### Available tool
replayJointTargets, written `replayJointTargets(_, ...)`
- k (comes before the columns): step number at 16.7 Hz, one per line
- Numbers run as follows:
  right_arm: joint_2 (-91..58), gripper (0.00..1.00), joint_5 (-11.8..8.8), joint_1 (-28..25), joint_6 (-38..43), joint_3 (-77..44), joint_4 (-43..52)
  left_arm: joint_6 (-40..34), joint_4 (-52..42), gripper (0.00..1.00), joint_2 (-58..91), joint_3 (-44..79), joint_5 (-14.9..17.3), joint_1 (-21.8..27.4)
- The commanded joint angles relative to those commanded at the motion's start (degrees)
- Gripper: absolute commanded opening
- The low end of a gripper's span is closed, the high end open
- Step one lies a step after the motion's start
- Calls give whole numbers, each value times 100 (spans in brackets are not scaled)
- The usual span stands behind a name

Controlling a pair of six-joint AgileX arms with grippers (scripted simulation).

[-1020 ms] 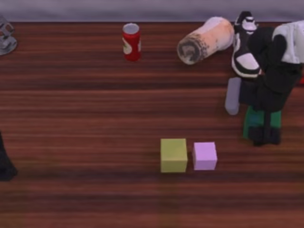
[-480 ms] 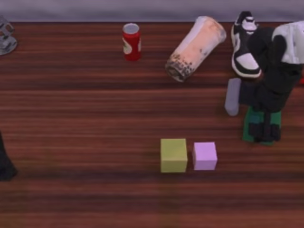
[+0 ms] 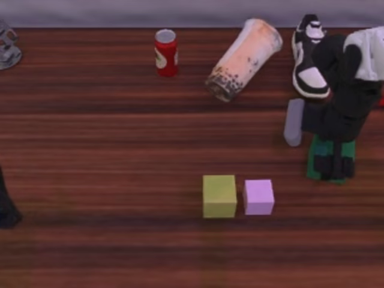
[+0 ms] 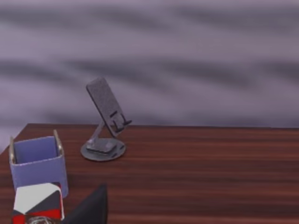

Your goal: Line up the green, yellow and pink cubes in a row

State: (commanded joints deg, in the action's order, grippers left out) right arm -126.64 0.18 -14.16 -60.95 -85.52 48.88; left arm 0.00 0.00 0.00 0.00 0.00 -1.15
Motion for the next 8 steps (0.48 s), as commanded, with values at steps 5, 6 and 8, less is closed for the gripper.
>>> replayJointTargets(5,78,0,-6,7,26,-12,82,0,0,100,0,0,0,0)
replayJointTargets(6,103,0,-7,4,21,-75,162,0,0,100,0,0,0,0)
replayJointTargets(8,220,0,-8,1,22,-286,498,0,0,100,0,0,0,0)
